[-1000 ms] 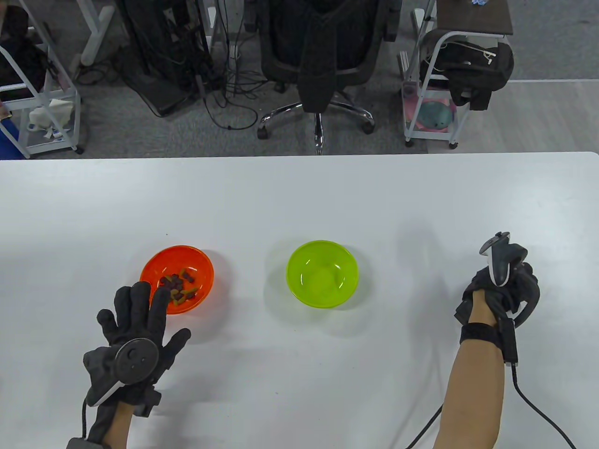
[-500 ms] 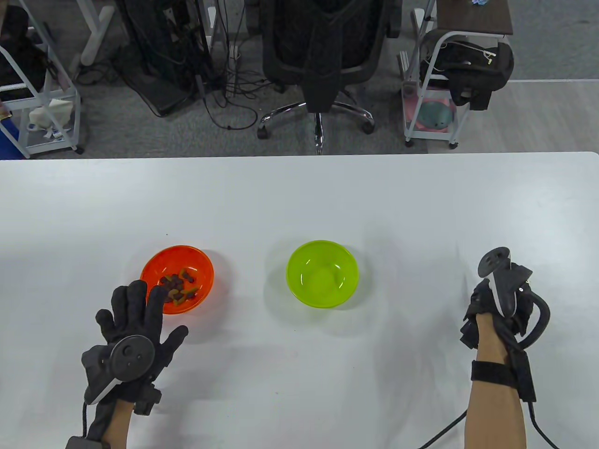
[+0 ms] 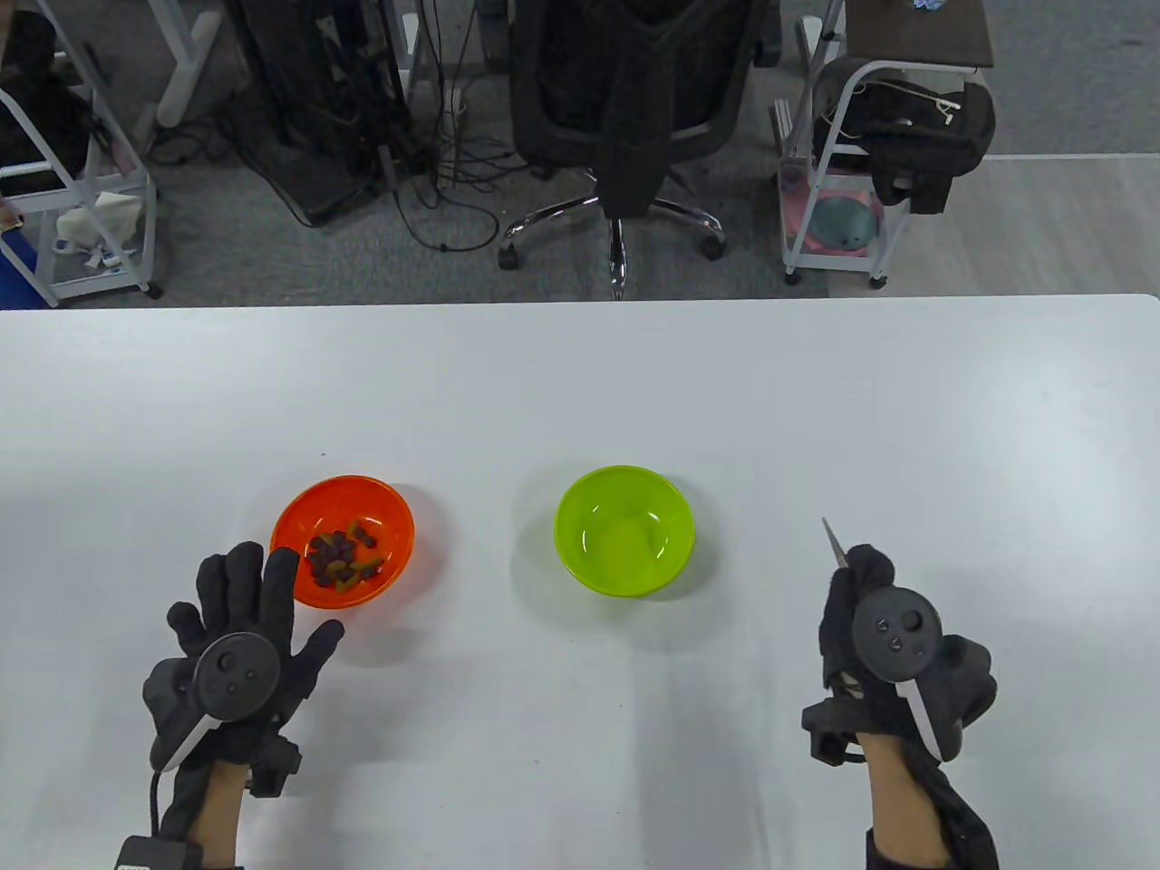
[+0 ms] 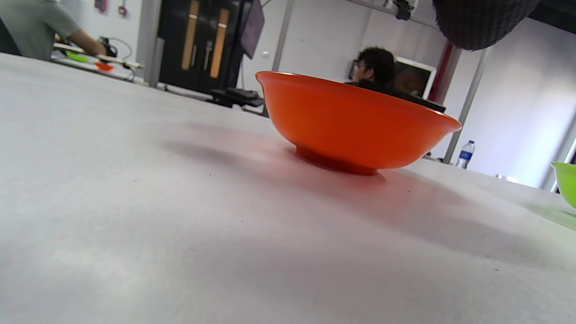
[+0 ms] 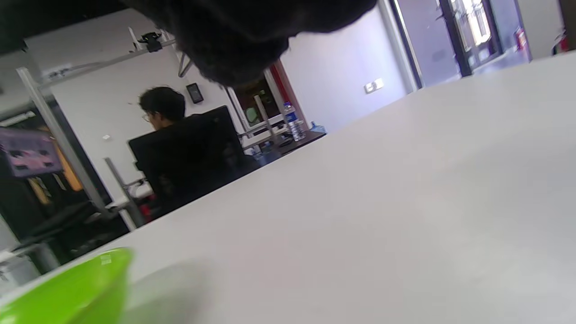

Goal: Pick raisins with tweezers into bowl

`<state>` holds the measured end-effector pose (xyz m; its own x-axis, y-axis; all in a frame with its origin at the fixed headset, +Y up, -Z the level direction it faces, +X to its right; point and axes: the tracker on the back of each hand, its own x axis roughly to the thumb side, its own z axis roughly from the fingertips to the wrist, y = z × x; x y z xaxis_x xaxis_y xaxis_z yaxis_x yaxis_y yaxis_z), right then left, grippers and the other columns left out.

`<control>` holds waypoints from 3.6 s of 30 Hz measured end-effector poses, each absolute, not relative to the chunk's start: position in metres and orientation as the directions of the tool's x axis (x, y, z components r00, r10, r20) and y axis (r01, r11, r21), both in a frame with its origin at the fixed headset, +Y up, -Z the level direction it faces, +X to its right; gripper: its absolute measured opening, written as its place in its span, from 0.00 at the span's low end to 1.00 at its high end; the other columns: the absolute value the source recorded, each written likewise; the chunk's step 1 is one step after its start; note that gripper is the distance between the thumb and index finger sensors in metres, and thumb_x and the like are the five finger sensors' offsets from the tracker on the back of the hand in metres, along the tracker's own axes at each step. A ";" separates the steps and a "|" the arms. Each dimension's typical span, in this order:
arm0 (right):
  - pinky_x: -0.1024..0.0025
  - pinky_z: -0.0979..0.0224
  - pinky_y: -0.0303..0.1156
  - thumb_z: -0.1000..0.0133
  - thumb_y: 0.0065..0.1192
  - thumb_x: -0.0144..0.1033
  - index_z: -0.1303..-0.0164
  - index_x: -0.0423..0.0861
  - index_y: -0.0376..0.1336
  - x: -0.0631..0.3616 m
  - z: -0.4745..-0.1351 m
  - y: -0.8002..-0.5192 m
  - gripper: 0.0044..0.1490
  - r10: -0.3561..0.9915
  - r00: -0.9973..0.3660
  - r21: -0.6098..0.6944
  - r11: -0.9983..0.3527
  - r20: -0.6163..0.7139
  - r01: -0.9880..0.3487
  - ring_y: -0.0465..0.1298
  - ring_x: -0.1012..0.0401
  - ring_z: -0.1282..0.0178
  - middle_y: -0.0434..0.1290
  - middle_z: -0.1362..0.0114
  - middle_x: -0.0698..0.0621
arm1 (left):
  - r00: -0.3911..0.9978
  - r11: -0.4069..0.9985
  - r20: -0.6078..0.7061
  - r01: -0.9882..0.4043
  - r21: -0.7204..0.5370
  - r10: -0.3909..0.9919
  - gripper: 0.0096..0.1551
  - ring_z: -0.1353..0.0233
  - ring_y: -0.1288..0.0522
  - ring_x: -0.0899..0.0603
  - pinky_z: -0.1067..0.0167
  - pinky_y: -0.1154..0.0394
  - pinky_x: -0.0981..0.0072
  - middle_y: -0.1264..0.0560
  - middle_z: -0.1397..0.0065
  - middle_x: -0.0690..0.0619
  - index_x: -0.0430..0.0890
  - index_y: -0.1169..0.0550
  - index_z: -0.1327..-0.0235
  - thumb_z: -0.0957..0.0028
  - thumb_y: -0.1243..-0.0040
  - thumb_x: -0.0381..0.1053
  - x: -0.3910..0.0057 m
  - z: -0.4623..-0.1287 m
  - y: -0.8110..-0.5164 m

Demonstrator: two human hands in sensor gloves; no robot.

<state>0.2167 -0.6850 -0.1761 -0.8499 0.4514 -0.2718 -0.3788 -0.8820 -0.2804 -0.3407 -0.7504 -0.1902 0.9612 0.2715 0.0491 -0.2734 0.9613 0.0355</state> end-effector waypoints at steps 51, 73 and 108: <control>0.80 0.74 0.77 0.37 0.52 0.56 0.28 0.59 0.62 0.086 -0.197 -0.764 0.28 0.663 -0.681 -0.046 -0.705 0.309 -0.708 0.75 0.72 0.76 0.76 0.57 0.63 | 0.832 0.872 -0.318 -0.489 -0.036 0.454 0.45 0.61 0.15 0.47 0.57 0.17 0.55 0.16 0.39 0.44 0.38 0.40 0.18 0.38 0.51 0.66 -0.378 -0.267 -0.766; 0.80 0.70 0.77 0.38 0.52 0.59 0.28 0.61 0.62 0.074 -0.190 -0.759 0.29 0.501 -0.775 -0.150 -0.795 0.385 -0.588 0.75 0.72 0.73 0.76 0.53 0.66 | 0.748 0.772 -0.251 -0.635 0.000 0.615 0.31 0.75 0.17 0.55 0.71 0.16 0.64 0.13 0.59 0.52 0.39 0.29 0.26 0.37 0.49 0.54 -0.361 -0.256 -0.770; 0.78 0.60 0.78 0.41 0.58 0.59 0.33 0.60 0.68 -0.003 -0.139 -0.733 0.28 -0.109 -0.792 -0.359 -0.922 0.600 -0.145 0.77 0.69 0.64 0.77 0.44 0.61 | 0.767 0.768 0.084 -0.620 -0.160 0.636 0.31 0.78 0.17 0.55 0.74 0.17 0.64 0.14 0.64 0.51 0.37 0.28 0.27 0.38 0.48 0.53 -0.245 -0.176 -0.756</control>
<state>-0.0031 -0.7328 -0.1387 -0.7923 -0.1090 0.6003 -0.1448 -0.9222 -0.3586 -0.2449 -0.7562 -0.1765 0.7668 0.6364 0.0840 -0.6200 0.7681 -0.1598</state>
